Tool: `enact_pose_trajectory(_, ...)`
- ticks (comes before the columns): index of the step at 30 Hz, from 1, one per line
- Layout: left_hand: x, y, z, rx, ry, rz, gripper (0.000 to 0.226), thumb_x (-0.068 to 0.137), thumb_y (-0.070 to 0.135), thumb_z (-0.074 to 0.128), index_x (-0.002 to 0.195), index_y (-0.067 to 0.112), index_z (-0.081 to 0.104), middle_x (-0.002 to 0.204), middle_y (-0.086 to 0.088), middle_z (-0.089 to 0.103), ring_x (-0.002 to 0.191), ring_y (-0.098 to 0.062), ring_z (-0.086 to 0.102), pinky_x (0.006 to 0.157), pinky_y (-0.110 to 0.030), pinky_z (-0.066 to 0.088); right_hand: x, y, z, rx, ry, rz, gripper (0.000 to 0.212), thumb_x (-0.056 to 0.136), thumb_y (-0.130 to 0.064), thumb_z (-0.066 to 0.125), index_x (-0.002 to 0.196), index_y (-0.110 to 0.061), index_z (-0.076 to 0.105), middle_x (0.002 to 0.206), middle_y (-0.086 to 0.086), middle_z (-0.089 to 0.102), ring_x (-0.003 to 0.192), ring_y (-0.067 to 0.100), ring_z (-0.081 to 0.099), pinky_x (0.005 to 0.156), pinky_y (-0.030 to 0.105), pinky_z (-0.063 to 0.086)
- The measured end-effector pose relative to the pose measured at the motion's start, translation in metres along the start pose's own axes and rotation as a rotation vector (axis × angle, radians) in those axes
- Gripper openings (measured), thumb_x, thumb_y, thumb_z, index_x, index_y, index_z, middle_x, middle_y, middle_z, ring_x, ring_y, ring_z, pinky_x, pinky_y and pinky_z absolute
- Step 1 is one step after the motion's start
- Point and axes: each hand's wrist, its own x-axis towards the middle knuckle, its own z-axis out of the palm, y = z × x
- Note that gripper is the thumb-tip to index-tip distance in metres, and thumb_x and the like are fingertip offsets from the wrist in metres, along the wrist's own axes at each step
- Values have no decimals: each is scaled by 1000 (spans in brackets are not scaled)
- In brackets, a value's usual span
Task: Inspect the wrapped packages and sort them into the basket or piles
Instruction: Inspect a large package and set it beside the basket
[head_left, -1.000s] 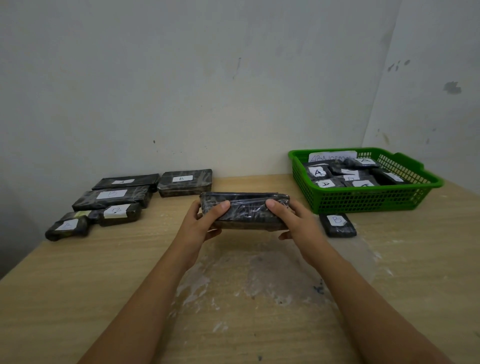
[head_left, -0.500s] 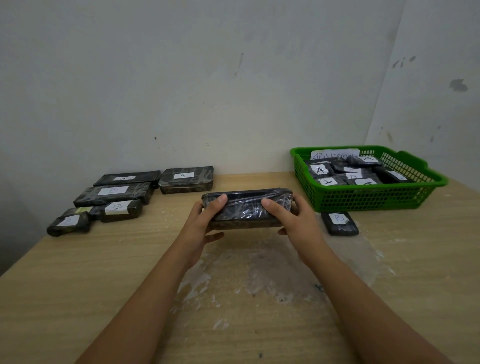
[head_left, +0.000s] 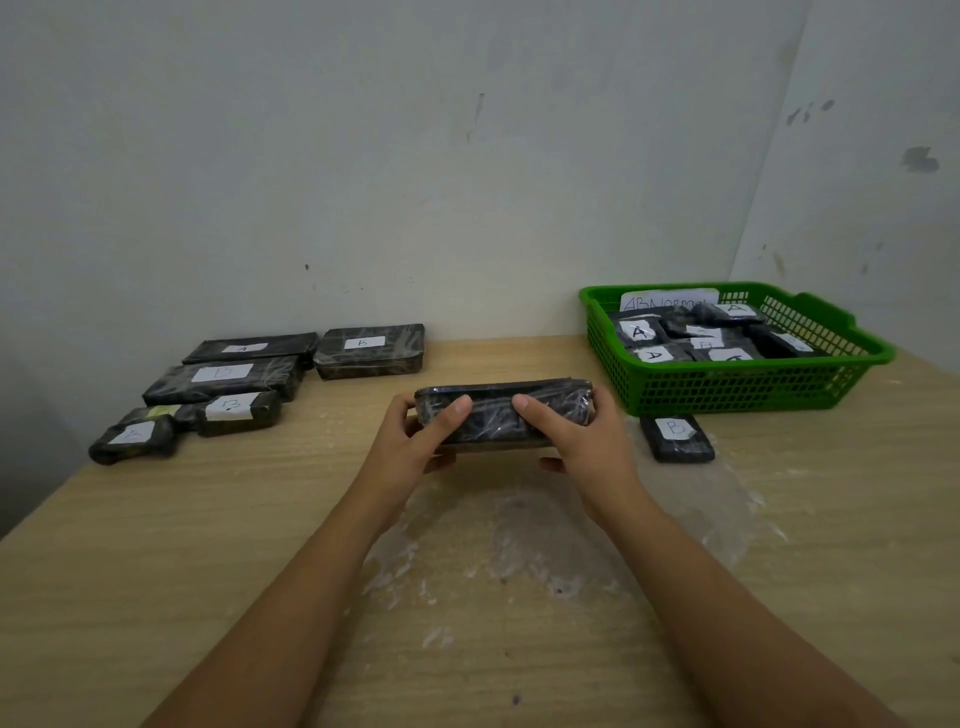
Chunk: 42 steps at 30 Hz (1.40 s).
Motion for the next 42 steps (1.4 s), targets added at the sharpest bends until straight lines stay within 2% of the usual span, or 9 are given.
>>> enact_pose_trajectory(4,1,-4,-1,19,10,-17,69,68,57,79,123,20,58,112,-4,75,98,-16,75,94,-46,59,3,5,0,-14,-2,-10,83,49,-69,93,116,-31,61,106,-5,76,95,15,75,83,49,63)
enact_pose_trajectory(9,-3,-3,4,19,8,45,61,76,52,75,123,19,55,118,-6,70,98,-12,74,82,-32,61,1,4,-1,-16,-22,-21,88,52,-71,90,123,-33,55,110,-8,73,97,13,74,81,50,63)
enact_pose_trajectory(13,-6,-2,6,40,-8,84,61,78,52,72,126,19,53,120,-4,68,98,-8,73,80,-27,61,0,4,0,-8,-22,-13,99,47,-75,91,128,-36,49,112,-11,72,101,12,73,84,49,63)
enact_pose_trajectory(18,-7,-4,7,55,3,98,70,74,61,75,126,22,50,119,-2,68,108,-16,70,92,-35,59,0,7,4,-70,8,-25,102,38,-79,91,123,-36,54,110,-11,73,100,12,72,88,46,62)
enact_pose_trajectory(21,-6,-7,8,91,8,100,71,73,68,80,124,29,51,115,3,69,102,-10,72,93,-38,59,1,5,2,-90,17,-36,102,39,-80,90,123,-34,56,109,-11,73,99,10,72,86,47,62)
enact_pose_trajectory(24,-5,-9,9,87,29,90,66,71,69,80,120,31,54,111,4,71,101,-12,73,97,-47,58,2,6,1,-86,5,-10,104,39,-79,91,126,-34,54,110,-12,73,100,11,72,88,49,61)
enact_pose_trajectory(29,-4,-9,8,117,58,111,68,61,76,76,114,37,56,108,6,73,101,-15,73,96,-50,58,0,4,3,-85,-24,2,116,37,-79,91,134,-35,47,119,-9,70,107,14,70,91,48,61)
enact_pose_trajectory(37,-8,-10,12,149,37,126,74,61,76,76,118,35,53,110,6,71,99,-10,72,91,-43,61,-5,2,2,-95,61,-70,93,42,-75,91,119,-36,56,107,-12,72,97,7,71,83,44,63)
enact_pose_trajectory(42,-8,-3,10,81,-25,125,57,76,61,72,116,24,56,112,-4,72,104,-18,72,90,-36,60,-3,-1,-2,-96,64,-79,93,40,-78,89,119,-41,55,109,-16,69,101,7,69,86,47,62)
